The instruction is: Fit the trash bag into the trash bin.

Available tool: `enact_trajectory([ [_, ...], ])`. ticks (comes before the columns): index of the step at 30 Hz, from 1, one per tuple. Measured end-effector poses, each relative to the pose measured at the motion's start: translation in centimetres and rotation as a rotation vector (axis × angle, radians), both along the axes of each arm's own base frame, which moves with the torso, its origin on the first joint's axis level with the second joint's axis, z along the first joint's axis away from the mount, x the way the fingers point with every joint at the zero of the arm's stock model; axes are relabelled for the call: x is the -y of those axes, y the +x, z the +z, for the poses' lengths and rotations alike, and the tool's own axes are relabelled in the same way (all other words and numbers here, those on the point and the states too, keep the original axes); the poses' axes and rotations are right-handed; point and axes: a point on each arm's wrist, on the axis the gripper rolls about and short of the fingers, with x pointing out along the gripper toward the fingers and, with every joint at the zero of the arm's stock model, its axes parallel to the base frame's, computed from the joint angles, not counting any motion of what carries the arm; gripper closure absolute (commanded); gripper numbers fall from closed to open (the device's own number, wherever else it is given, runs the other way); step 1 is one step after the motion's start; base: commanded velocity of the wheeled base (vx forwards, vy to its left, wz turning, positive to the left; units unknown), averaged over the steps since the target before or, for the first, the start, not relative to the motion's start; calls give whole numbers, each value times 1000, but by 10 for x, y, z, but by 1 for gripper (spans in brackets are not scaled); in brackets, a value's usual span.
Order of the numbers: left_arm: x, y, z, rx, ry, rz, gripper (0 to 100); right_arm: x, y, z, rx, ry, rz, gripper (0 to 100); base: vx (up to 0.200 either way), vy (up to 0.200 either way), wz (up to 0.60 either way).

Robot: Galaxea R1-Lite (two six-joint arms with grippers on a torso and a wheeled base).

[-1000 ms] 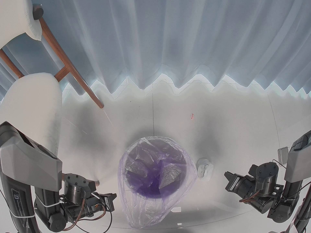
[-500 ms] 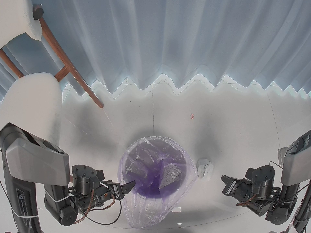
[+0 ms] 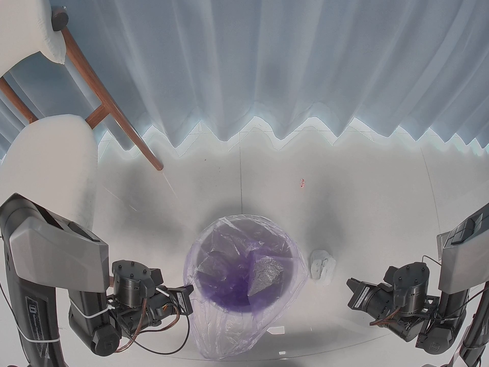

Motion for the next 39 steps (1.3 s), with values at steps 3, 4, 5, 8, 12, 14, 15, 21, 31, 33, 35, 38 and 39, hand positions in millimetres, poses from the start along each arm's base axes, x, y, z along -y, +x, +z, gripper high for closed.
enact_trajectory([
  [3,-3,-5,2,-7,5,2,100,0,0,-1,-4,-3,0,100,0,0,0],
  [4,-3,-6,2,-12,10,4,100,0,0,-1,-5,-3,0,100,0,0,0],
  [5,-5,-8,1,-19,15,8,100,0,0,-1,-6,-3,1,100,0,0,0],
  [8,-8,-8,-1,-29,27,24,100,0,0,-2,-8,-5,1,100,0,0,0],
  [12,-13,-3,-12,-48,59,74,100,0,0,-2,-9,-5,1,100,0,0,0],
  [14,-13,3,-16,-45,63,90,100,0,0,-2,-10,-5,2,100,0,0,0],
  [15,-13,7,-18,-39,63,97,100,0,0,-2,-10,-5,1,100,0,0,0],
  [21,-7,30,-33,-7,84,98,100,0,0,-2,-9,-4,-7,100,0,0,0],
  [31,-6,32,-43,-23,119,86,0,0,0,-4,-15,-10,-12,100,0,0,0],
  [33,-6,30,-41,-19,118,82,0,0,0,-4,-15,-10,-13,100,0,0,0],
  [35,-6,24,-37,-20,118,75,0,0,0,-4,-15,-10,-13,100,0,0,0],
  [38,-6,14,-23,-5,111,62,0,0,0,-4,-15,-11,-14,100,0,0,0],
  [39,-6,11,-17,6,106,59,0,0,0,-4,-15,-11,-14,100,0,0,0],
])
